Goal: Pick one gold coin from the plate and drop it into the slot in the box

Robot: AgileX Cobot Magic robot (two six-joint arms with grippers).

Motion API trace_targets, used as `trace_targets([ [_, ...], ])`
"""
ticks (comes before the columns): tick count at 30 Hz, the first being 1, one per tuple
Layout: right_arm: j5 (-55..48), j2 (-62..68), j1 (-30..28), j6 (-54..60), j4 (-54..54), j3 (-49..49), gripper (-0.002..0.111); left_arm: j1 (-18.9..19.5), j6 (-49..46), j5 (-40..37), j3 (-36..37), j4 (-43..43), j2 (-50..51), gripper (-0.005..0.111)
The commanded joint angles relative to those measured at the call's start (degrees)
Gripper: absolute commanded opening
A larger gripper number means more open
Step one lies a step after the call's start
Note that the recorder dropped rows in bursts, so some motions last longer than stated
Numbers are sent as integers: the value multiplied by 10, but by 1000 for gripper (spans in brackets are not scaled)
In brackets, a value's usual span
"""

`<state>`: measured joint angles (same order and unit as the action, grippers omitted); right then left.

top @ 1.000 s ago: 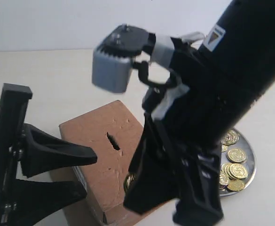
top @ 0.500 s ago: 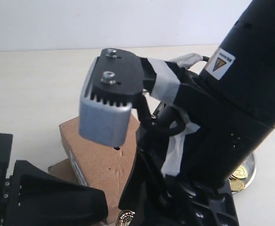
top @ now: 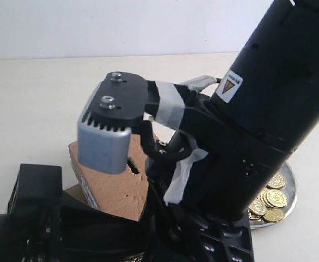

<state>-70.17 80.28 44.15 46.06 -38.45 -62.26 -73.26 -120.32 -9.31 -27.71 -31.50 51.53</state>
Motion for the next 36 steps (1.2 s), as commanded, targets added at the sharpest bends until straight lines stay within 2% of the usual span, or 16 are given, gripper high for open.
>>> trace_targets([
  [1,2,1,2,20,-22,3,34,-5,2,7,-3,-2,13,35],
  [6,2,1,2,22,-21,3,34,-5,2,7,-3,-2,18,21],
  [16,2,1,2,22,-21,3,34,-5,2,7,-3,-2,18,17],
  [20,2,1,2,22,-20,3,34,-5,2,7,-3,-2,18,0],
  [29,2,1,2,22,-20,3,34,-5,2,7,-3,-2,18,0],
  [32,2,-2,2,17,-7,-4,46,-5,10,6,-3,-5,18,0],
  [35,2,-23,2,-65,88,-31,63,-5,37,5,-3,-6,18,0],
  [36,4,-34,2,-95,138,-42,66,-5,46,5,-3,-6,18,0],
])
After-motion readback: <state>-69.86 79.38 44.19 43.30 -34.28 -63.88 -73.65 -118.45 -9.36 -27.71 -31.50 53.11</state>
